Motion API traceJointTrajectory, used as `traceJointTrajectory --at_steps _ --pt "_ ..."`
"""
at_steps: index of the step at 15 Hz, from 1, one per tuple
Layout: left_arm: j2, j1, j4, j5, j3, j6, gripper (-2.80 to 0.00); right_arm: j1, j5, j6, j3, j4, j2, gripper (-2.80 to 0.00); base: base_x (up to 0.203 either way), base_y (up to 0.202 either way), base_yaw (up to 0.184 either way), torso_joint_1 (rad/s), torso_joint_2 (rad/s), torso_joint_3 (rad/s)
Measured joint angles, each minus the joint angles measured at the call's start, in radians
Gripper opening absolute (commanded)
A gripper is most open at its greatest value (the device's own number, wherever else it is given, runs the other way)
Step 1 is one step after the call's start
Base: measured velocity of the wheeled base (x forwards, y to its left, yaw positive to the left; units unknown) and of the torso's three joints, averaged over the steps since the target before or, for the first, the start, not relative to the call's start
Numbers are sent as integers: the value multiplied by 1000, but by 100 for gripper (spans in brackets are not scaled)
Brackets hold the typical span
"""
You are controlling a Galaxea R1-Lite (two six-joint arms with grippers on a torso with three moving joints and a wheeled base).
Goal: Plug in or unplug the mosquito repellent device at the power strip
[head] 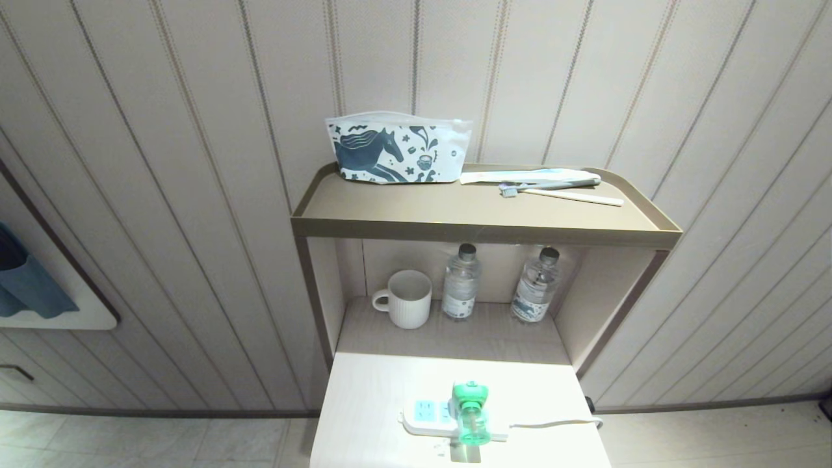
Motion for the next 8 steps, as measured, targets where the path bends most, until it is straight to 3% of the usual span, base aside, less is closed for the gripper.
traceJointTrajectory --at_steps 8 --pt "0 0 1 1 0 0 -280 1 0 4 1 1 2 -280 0 0 0 0 0 0"
